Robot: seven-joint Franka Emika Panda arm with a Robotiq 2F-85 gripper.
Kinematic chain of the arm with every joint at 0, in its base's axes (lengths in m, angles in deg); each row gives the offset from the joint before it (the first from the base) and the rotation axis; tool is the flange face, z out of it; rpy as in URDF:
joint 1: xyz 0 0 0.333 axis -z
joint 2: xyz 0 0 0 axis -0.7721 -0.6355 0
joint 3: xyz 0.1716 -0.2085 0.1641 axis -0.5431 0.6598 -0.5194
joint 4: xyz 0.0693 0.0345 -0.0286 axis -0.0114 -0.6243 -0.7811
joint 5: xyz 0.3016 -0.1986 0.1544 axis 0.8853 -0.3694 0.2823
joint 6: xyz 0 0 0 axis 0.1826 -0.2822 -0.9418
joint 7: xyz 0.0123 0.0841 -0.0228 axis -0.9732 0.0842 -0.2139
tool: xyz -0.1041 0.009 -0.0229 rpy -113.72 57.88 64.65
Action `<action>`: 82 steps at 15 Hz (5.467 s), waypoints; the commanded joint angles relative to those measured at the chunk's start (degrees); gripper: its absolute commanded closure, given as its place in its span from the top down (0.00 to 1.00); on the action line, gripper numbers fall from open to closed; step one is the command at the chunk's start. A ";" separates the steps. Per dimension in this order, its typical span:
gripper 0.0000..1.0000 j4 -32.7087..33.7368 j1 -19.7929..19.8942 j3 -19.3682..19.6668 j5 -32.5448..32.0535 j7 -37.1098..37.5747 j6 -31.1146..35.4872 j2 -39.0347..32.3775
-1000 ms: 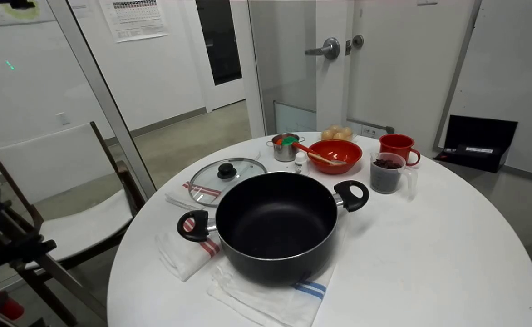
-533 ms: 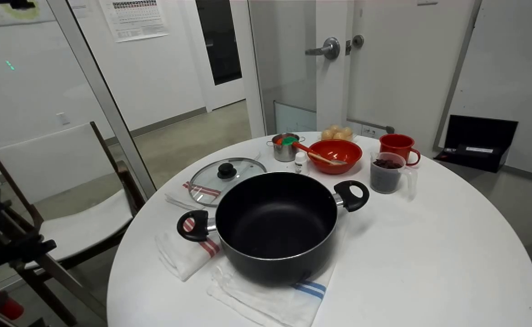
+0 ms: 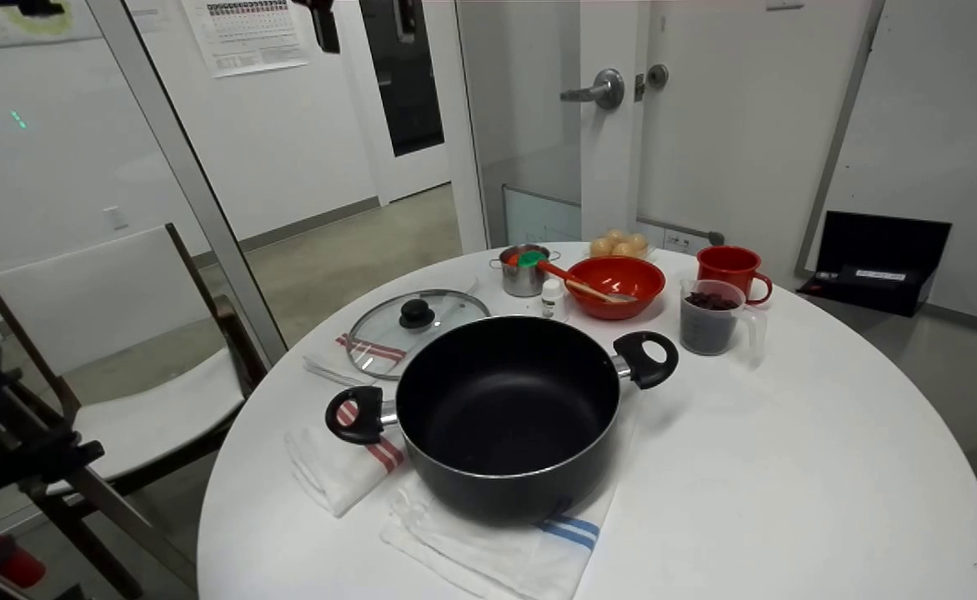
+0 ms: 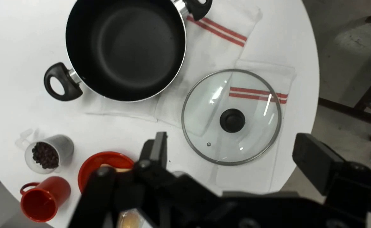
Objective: Cover the pot
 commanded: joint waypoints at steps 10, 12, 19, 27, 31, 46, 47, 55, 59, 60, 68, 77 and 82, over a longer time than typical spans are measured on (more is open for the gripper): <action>1.00 15.17 -4.31 -0.53 -12.85 -6.60 10.40 -26.50; 1.00 17.70 -4.40 -0.90 -13.17 -8.62 10.79 -30.29; 1.00 28.97 -5.43 -1.70 -13.30 -15.03 10.77 -43.91; 1.00 42.05 -9.04 -1.38 -15.27 -19.36 11.24 -56.25; 1.00 45.54 -9.17 -1.56 -14.44 -21.59 9.91 -58.95; 0.56 49.46 -8.29 -1.58 -13.20 -23.62 5.28 -61.02; 0.50 49.60 -8.27 -1.58 -13.16 -23.65 5.09 -61.04; 0.25 47.50 -7.20 -2.26 -13.12 -23.19 4.70 -58.43; 0.25 45.37 -6.65 -2.42 -13.17 -22.46 5.08 -55.85; 0.25 45.07 -6.54 -2.52 -13.19 -22.45 5.25 -55.35; 0.25 43.40 -6.67 -3.11 -12.66 -20.38 3.08 -49.43; 0.25 44.20 -5.62 -2.47 -10.62 -11.00 -4.09 -44.06; 0.25 42.74 -2.27 -3.08 -6.55 -5.40 -3.61 -42.16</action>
